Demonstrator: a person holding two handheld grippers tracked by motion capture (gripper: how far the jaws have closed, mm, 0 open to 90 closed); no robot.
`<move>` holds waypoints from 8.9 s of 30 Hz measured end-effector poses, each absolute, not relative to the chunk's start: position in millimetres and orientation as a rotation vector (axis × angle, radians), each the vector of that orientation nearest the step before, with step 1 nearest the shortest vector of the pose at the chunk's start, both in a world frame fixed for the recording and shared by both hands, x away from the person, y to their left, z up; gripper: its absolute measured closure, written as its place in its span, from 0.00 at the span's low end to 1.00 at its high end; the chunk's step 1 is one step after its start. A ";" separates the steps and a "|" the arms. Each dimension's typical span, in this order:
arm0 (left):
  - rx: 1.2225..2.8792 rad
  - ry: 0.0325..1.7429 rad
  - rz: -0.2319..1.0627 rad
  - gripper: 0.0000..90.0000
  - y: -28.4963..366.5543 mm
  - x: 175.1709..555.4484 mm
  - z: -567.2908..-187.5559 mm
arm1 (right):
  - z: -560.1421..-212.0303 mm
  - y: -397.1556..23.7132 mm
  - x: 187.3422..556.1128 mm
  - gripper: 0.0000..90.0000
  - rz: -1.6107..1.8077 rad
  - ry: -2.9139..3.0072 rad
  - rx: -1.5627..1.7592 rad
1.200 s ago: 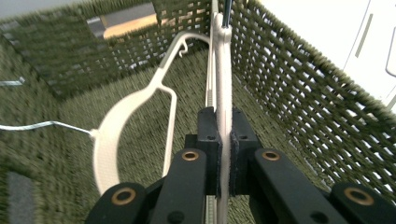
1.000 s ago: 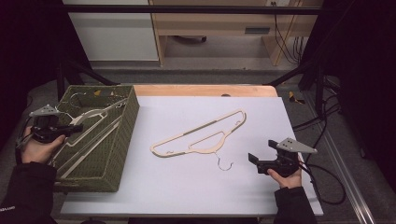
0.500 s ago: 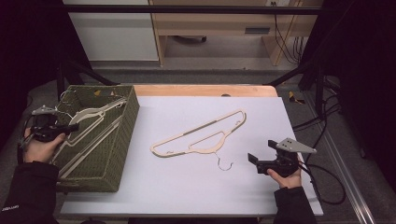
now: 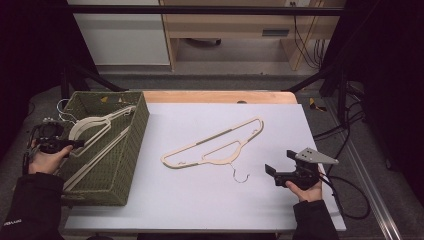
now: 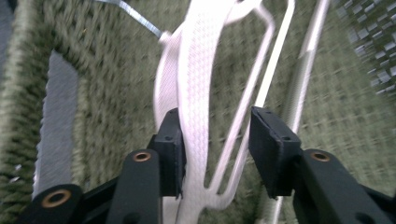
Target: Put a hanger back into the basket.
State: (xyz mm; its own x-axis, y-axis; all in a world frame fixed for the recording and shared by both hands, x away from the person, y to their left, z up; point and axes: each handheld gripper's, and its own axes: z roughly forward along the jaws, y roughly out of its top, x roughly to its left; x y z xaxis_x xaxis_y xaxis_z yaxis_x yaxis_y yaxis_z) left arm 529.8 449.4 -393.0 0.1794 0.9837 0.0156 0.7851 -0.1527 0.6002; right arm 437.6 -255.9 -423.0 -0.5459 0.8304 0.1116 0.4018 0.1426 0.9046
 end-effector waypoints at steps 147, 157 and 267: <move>2.019 0.730 0.375 0.17 153.2 473.0 -434.3 | -475.3 -131.9 486.2 0.99 1.026 2.221 1.379; 2.089 0.690 0.363 0.20 119.1 494.5 -435.0 | -462.0 -137.1 484.3 0.99 1.073 2.212 1.366; 2.074 0.704 0.527 0.96 126.0 515.6 -334.8 | -425.2 -263.0 441.0 0.04 1.388 1.962 1.232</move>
State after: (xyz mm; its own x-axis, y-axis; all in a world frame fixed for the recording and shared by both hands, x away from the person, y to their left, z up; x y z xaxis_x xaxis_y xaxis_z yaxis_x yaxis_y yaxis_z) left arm 515.6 126.0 -334.8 0.7516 0.6506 0.1089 0.2874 -0.4715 0.8337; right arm 441.0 -263.0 -425.2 -0.5082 0.8503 0.1369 0.4123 0.1007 0.9055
